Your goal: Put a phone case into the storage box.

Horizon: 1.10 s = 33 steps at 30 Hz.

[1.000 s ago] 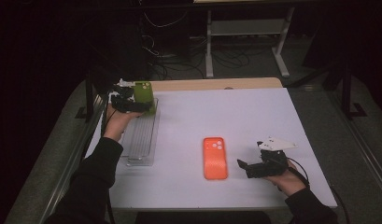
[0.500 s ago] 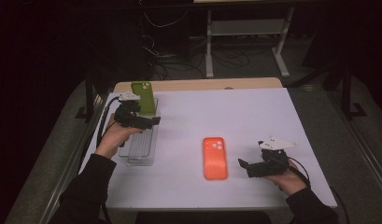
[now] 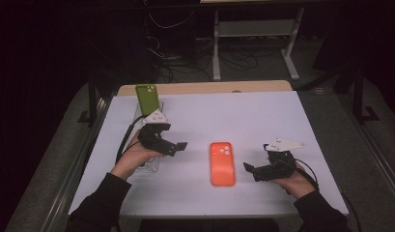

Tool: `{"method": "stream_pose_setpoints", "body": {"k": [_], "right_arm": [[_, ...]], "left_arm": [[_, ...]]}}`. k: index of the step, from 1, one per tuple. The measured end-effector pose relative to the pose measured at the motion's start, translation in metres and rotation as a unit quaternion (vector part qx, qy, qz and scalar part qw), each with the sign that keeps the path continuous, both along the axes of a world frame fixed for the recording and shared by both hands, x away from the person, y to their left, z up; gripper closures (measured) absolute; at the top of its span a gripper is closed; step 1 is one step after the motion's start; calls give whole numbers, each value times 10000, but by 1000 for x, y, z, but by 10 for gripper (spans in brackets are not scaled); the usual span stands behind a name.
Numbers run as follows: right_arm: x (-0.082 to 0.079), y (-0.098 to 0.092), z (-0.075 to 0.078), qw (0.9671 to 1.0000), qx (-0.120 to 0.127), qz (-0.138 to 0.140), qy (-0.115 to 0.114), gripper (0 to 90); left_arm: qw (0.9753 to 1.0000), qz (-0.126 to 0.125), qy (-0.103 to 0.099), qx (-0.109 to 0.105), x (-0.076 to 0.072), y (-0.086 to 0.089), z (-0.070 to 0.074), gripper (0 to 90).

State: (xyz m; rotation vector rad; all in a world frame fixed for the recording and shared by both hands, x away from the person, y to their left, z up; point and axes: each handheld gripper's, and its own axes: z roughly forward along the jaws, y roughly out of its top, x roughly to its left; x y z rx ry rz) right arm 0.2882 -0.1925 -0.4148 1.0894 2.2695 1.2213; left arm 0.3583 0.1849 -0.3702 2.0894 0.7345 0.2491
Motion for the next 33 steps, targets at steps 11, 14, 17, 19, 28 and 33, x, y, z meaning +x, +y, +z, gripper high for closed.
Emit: {"method": "stream_pose_setpoints", "body": {"k": [11, 14, 17, 19, 28, 33], "right_arm": [[-4, 2, 9, 9991, 191, 245, 290, 127], [-2, 9, 10, 9981, 344, 331, 391, 247], [0, 21, 9, 9972, 339, 437, 495, 366], [2, 27, 7, 9967, 322, 496, 558, 438], [7, 65, 5, 9934, 220, 880, 704, 785], [11, 85, 3, 9897, 178, 1144, 838, 878]], "left_arm": [[9996, -268, 6, 112, -12, -14, -17, 0], [9992, -350, 0, 183, -11, -14, -20, 0], [9994, -334, 36, 110, -12, -14, -19, 0], [9995, -294, 74, 75, -11, -13, -20, 0], [9995, -299, 40, 132, -11, -13, -20, 0], [9988, -407, -19, 284, -11, -13, -20, 0]]}}
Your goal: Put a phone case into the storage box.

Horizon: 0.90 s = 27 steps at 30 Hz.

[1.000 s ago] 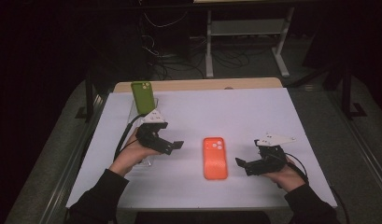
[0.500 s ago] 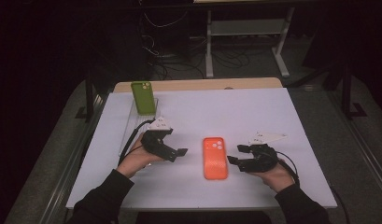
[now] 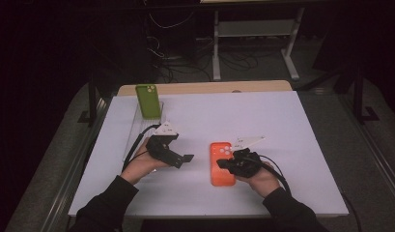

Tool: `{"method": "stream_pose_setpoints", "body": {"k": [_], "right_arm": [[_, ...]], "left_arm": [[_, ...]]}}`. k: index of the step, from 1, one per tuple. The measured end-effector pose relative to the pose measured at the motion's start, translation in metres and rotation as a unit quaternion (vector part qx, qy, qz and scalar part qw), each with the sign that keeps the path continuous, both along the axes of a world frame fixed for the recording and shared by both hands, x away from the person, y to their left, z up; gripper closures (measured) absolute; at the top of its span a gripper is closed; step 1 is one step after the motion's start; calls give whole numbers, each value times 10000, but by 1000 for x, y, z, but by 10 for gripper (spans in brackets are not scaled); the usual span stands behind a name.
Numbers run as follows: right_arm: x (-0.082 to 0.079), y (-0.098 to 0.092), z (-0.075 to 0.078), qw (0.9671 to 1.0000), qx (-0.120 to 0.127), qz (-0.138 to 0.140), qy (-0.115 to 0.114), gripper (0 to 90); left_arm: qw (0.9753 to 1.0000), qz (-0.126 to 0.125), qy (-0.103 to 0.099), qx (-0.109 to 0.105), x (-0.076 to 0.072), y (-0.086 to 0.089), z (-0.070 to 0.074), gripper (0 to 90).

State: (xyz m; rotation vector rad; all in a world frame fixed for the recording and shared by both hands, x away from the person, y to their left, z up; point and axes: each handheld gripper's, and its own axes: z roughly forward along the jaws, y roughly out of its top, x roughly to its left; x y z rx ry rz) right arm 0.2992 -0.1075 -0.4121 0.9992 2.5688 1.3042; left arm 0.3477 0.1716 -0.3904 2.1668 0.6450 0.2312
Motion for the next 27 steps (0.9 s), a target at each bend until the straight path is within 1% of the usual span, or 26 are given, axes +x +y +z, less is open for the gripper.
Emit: {"method": "stream_pose_setpoints", "body": {"k": [1, 4, 5, 6, 7, 8, 10, 12, 13, 15, 16, 19, 20, 22, 24, 26, 27], "right_arm": [[1, 3, -1, 10000, -3, 66, -16, 879], [2, 12, -2, 9998, -35, 187, 31, 879], [2, 15, -3, 9997, -60, 227, 23, 879], [2, 18, -4, 9996, -114, 254, 56, 879], [2, 21, -5, 9995, -119, 287, 60, 879], [1, 24, -5, 9994, -160, 290, 136, 879], [1, 30, -9, 9989, -238, 392, 128, 879], [0, 37, -11, 9981, -370, 441, 221, 879], [0, 40, -13, 9976, -418, 514, 179, 879], [-1, 44, -16, 9969, -519, 562, 204, 879], [-2, 46, -17, 9965, -551, 586, 214, 880], [-4, 54, -20, 9949, -729, 632, 294, 880], [-5, 55, -21, 9945, -758, 652, 300, 880], [-5, 57, -23, 9933, -916, 644, 300, 880], [-5, 56, -24, 9922, -1043, 620, 290, 880], [-5, 54, -25, 9921, -1053, 606, 315, 881], [-6, 54, -24, 9919, -1075, 602, 315, 881]], "left_arm": [[9999, 89, 40, -100, -1, -1, -1, 0], [9999, 101, 18, -88, 0, 0, -1, 0], [9998, 127, 49, -108, -1, -1, -1, 0], [10000, 61, -22, -64, 0, 0, -1, 0], [9999, 112, 42, -77, -1, -1, -1, 0], [9999, 94, 40, -63, -1, -1, -1, 0], [10000, 83, 6, -32, -1, -1, -1, 0], [9999, 93, 19, -34, -1, -1, -1, 0], [10000, 75, 1, -41, 0, -1, -1, 0], [10000, 85, 8, -45, 0, -1, -1, 0], [10000, 39, -38, -23, 0, -1, -1, 0], [10000, 50, -30, -32, 0, -1, -1, 0], [10000, 52, -28, -42, 0, -1, -1, 0], [9999, 115, 28, -71, -1, -1, -1, 0], [9999, 125, 30, -85, -1, -1, -1, 0], [9998, 150, 56, -105, -1, -1, -1, 0], [9999, 117, 23, -83, 0, 0, -1, 0]]}}
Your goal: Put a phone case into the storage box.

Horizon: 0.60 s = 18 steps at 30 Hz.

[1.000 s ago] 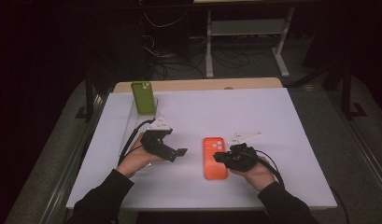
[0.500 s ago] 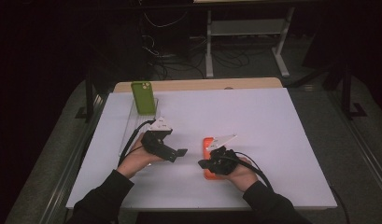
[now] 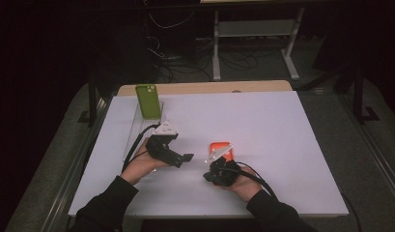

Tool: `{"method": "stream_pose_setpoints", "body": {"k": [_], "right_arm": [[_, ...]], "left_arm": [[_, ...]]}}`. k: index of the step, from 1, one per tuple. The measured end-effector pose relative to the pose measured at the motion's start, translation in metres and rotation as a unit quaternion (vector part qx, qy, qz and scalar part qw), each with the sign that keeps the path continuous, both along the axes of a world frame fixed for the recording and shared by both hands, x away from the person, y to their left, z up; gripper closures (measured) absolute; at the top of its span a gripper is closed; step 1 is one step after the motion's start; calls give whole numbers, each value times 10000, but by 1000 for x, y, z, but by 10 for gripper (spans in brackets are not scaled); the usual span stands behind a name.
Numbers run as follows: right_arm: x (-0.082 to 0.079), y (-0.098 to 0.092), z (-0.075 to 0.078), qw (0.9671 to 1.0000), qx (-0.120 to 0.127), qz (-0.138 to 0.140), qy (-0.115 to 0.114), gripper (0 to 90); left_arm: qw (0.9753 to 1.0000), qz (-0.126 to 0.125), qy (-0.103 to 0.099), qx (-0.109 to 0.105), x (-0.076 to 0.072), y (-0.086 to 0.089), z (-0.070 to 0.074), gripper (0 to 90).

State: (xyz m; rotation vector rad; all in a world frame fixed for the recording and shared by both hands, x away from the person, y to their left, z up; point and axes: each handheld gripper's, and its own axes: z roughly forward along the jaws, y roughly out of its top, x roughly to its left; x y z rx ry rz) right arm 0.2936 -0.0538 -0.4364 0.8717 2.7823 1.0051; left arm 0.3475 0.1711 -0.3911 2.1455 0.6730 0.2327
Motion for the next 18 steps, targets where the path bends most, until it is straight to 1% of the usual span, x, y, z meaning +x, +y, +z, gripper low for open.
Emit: {"method": "stream_pose_setpoints", "body": {"k": [3, 4, 5, 6, 7, 8, 10, 11, 12, 15, 18], "right_arm": [[-1, -3, 0, 10000, -49, -16, -12, 881], [0, -4, 0, 9999, -75, 16, -67, 881], [-1, -5, 0, 10000, -57, -18, -32, 881], [-1, -9, 0, 9999, -100, -6, -46, 881], [-1, -10, 0, 9999, -78, -64, -18, 881], [-1, -12, 0, 9999, -102, -61, -19, 881], [-1, -17, 0, 9998, -149, -115, -22, 881], [0, -20, 0, 9997, -179, -139, -52, 881], [-1, -23, 1, 9995, -212, -211, -31, 881], [1, -34, 1, 9991, -279, -302, -49, 881], [4, -46, 1, 9986, -296, -436, -20, 881]], "left_arm": [[10000, -5, -7, 16, 0, 1, 0, 0], [10000, -9, -7, 17, 0, 1, 0, 0], [10000, 25, 26, 2, 0, 1, 0, 0], [10000, 16, 18, 5, 0, 1, 0, 0], [10000, 19, 18, 2, 0, 1, 0, 0], [10000, 13, 12, -1, 0, 0, 0, 0], [10000, -15, -5, 67, 0, 2, 0, 0], [10000, 32, 20, 5, -1, 1, 0, 0], [10000, 39, 32, -11, -1, 1, 0, 0], [10000, 40, 39, -16, -1, 1, 0, 0], [10000, 49, 48, -20, -1, 1, 0, 0]]}}
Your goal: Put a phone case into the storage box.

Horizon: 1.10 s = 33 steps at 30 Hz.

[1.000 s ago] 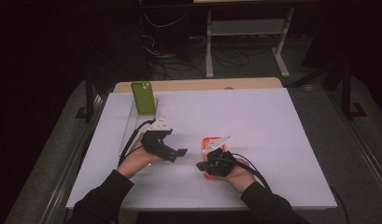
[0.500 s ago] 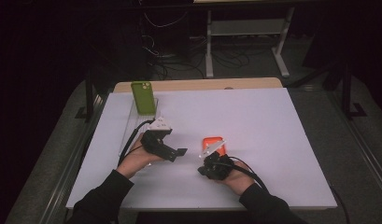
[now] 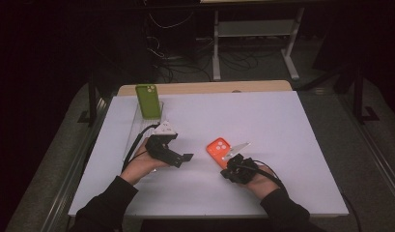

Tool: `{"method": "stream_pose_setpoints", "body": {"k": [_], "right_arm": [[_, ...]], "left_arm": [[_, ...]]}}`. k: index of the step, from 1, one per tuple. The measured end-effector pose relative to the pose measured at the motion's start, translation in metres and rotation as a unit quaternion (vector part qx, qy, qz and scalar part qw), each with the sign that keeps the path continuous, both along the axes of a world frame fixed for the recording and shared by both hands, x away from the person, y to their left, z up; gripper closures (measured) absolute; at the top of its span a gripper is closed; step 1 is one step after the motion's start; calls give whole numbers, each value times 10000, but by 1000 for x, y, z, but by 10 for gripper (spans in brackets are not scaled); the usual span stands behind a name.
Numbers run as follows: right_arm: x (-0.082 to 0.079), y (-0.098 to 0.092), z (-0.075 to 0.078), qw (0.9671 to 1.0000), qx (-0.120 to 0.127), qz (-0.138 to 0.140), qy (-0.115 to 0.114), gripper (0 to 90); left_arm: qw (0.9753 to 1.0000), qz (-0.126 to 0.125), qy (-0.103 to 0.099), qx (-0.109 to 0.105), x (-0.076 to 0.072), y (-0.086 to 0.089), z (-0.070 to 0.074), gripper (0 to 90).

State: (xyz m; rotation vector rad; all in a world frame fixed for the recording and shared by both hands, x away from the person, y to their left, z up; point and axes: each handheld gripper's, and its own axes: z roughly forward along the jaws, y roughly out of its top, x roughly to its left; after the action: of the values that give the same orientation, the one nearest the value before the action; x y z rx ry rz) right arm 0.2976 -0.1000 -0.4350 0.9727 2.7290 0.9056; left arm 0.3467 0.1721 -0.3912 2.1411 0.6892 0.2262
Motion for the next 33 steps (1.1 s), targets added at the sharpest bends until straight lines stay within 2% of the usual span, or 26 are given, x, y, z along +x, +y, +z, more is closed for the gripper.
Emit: {"method": "stream_pose_setpoints", "body": {"k": [2, 6, 7, 9, 13, 18, 19, 20, 24, 26, 27, 30, 33], "right_arm": [[2, -7, -1, 10000, 3, -38, -45, 882], [4, -13, -1, 9999, 31, -132, 18, 881], [5, -14, 0, 9999, 96, -98, 19, 880], [4, -17, 5, 9991, 412, -53, 103, 872], [3, -28, 13, 9977, 678, -49, -43, 734], [3, -52, 19, 9948, 963, -265, -185, 557], [2, -58, 20, 9940, 1012, -295, -296, 532], [2, -61, 22, 9934, 1060, -351, -272, 507], [2, -81, 23, 9896, 1286, -459, -460, 395], [0, -89, 22, 9869, 1388, -631, -527, 332], [-2, -92, 22, 9861, 1409, -701, -540, 284], [-5, -98, 20, 9837, 1410, -783, -798, 141], [-8, -103, 18, 9822, 1395, -869, -911, 13]], "left_arm": [[10000, -3, -2, -1, 0, 0, 0, 0], [10000, -17, -8, 6, 0, 0, 0, 0], [10000, -29, -4, 12, 0, 0, 0, 0], [10000, -31, -9, -19, 0, 0, 0, 0], [10000, -35, 6, -16, 0, 0, 0, 0], [10000, -35, 7, -14, 0, 0, -1, 0], [10000, -36, 13, -20, 0, 0, -1, 0], [10000, -44, 21, -35, 0, 0, -1, 0], [10000, -21, 31, -85, 0, 0, -1, 0], [10000, -31, 27, -72, 1, 1, 0, 0], [10000, -43, 10, -60, 1, 1, 0, 0], [10000, -46, 7, -52, 1, 1, 0, 0], [10000, -45, 8, -54, 1, 1, 0, 0]]}}
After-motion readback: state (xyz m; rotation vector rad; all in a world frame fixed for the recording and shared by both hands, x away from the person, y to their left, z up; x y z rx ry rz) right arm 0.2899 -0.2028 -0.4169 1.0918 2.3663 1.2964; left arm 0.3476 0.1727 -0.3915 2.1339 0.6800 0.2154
